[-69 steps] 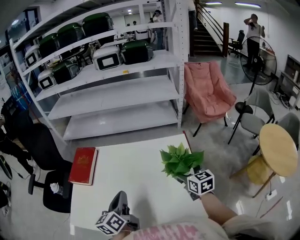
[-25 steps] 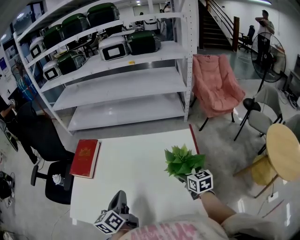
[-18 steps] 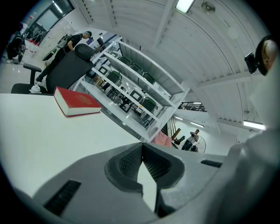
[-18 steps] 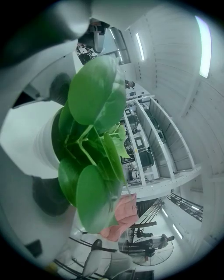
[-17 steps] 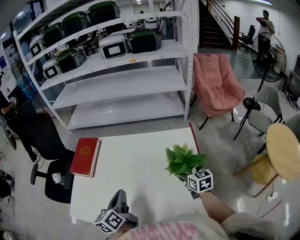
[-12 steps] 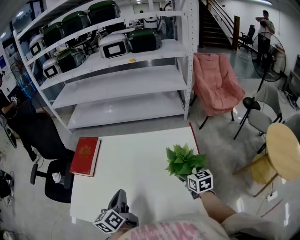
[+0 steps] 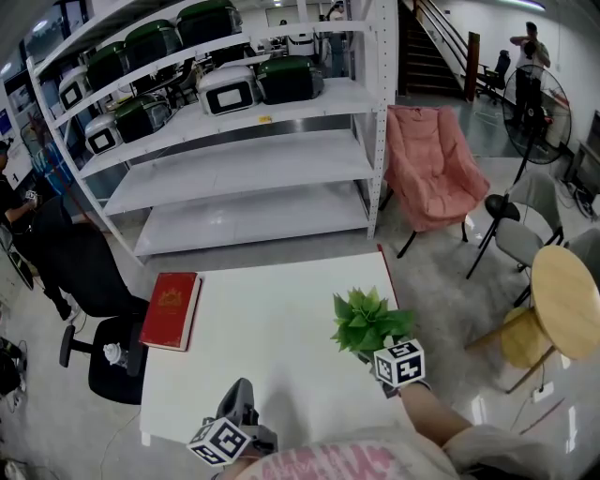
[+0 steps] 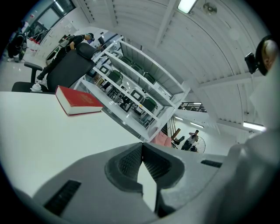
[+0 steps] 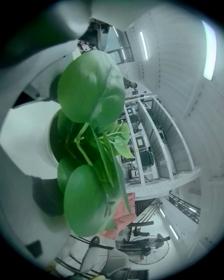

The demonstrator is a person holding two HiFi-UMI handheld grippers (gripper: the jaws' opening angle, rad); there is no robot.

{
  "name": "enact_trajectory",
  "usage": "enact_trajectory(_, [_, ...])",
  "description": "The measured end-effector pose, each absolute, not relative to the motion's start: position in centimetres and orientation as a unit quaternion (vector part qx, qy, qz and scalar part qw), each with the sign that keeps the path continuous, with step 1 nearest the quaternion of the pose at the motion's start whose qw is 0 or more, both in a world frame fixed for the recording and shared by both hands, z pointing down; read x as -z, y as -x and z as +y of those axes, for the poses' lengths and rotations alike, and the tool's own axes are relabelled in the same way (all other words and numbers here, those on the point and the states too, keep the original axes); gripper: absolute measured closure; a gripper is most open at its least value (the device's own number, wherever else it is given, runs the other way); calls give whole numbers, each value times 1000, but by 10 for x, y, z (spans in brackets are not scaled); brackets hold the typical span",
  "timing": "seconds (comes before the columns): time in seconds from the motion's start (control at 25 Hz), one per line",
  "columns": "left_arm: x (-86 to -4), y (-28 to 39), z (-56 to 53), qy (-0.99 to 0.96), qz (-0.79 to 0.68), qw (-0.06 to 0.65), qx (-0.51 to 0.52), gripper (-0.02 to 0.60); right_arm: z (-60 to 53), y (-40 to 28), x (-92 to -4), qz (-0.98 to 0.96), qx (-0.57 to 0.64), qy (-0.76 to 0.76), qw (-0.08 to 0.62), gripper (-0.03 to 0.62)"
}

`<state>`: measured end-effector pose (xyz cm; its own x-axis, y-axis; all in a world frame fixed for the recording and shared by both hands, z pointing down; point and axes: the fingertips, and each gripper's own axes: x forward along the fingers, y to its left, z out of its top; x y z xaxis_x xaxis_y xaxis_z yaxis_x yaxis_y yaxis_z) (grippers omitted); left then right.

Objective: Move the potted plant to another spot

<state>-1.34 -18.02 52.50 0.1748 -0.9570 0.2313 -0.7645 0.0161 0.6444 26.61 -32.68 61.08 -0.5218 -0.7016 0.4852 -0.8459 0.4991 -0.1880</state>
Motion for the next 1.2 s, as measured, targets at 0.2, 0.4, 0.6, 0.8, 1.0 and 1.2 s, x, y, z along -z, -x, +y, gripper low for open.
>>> enact_trajectory(0.2, [-526, 14, -179, -686, -626, 341, 142, 580, -327, -266, -610, -849, -202, -458, 170, 97])
enact_trajectory(0.4, [-526, 15, -180, -686, -627, 342, 140, 580, -328, -266, -610, -849, -200, -460, 165, 97])
enact_trajectory(0.6, [-526, 14, -180, -687, -626, 343, 139, 580, -328, -266, -610, -851, -195, -459, 163, 97])
enact_trajectory(0.8, [-523, 20, -179, -690, -625, 339, 137, 580, -327, -265, -613, -851, -192, -463, 160, 97])
enact_trajectory(1.0, [-514, 24, -184, -705, -612, 329, 140, 580, -330, -265, -611, -847, -189, -471, 157, 97])
enact_trajectory(1.2, [-511, 34, -187, -708, -611, 326, 137, 580, -333, -264, -611, -839, -187, -484, 163, 97])
